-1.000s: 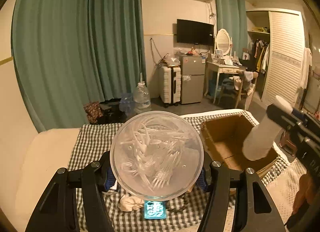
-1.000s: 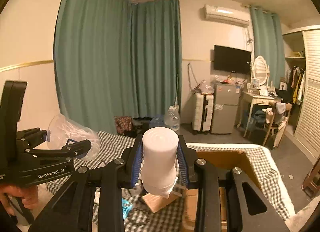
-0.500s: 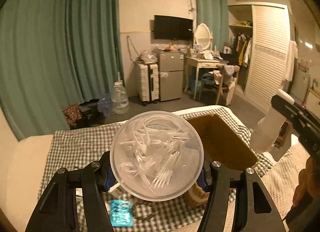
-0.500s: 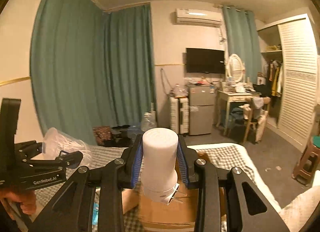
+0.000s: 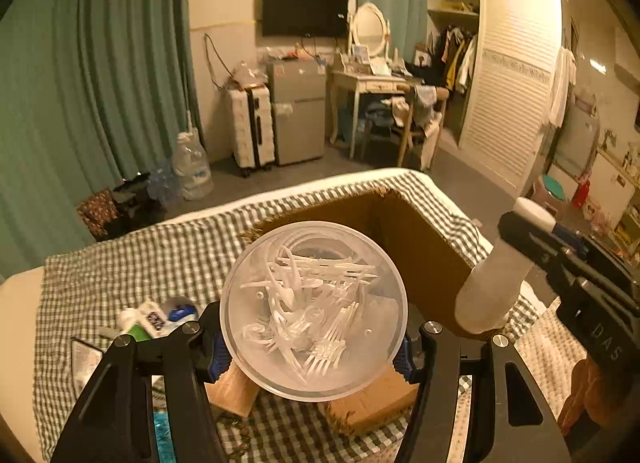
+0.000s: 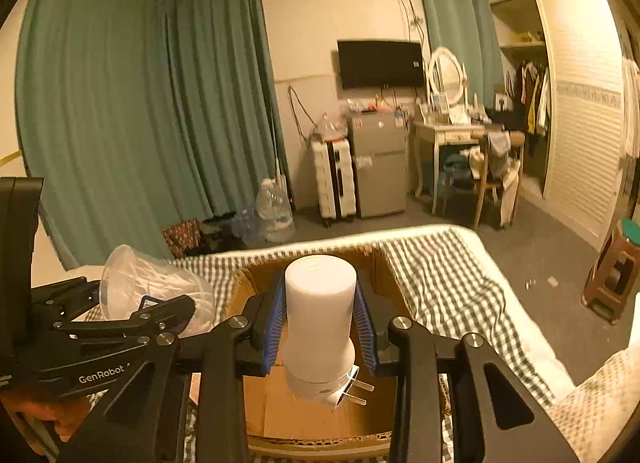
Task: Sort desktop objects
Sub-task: 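Lower both held items into the cardboard box and open both tools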
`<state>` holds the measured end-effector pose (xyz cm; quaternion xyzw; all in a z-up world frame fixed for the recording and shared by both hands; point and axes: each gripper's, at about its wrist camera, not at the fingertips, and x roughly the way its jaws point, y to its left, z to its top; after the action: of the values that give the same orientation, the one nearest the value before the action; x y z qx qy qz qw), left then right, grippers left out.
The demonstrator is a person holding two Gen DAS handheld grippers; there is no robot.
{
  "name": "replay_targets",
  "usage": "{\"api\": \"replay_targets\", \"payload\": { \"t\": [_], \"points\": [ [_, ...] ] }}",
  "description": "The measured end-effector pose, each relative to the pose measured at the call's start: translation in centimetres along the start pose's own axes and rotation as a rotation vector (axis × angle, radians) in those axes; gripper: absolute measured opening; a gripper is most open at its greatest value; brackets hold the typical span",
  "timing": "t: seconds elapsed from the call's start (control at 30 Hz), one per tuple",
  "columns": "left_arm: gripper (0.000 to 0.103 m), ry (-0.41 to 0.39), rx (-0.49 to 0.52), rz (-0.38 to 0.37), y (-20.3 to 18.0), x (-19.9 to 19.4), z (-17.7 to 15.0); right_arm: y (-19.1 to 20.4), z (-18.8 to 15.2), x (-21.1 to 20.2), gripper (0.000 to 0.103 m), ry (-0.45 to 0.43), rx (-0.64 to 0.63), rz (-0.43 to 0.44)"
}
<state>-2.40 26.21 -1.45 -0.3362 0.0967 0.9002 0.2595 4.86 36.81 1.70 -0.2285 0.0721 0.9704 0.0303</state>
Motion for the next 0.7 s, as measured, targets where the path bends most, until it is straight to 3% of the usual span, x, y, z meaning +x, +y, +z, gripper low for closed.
{"api": "replay_targets", "payload": {
  "t": [0.4,0.47,0.53,0.57,0.6,0.7],
  "points": [
    [0.063,0.132,0.030,-0.056,-1.8,8.6,-2.7,-2.6,-2.9,5.7,0.032,0.154,0.075,-0.011],
    [0.067,0.145,0.034,-0.065,-1.6,9.2,-2.9,-2.5,-3.0,6.3,0.032,0.171,0.081,-0.015],
    [0.078,0.129,0.038,-0.059,-1.5,9.1,-3.1,-2.3,-3.0,6.3,0.033,0.169,0.086,-0.017],
    [0.085,0.114,0.041,-0.049,-1.5,8.9,-3.1,-2.4,-2.8,6.3,0.041,0.163,0.089,-0.023],
    [0.087,0.094,0.042,-0.040,-1.4,8.5,-3.0,-2.4,-2.7,6.1,0.052,0.154,0.092,-0.028],
    [0.087,0.072,0.036,-0.031,-0.9,7.3,-2.6,-2.5,-2.1,5.1,0.058,0.108,0.110,-0.023]
  ]
}}
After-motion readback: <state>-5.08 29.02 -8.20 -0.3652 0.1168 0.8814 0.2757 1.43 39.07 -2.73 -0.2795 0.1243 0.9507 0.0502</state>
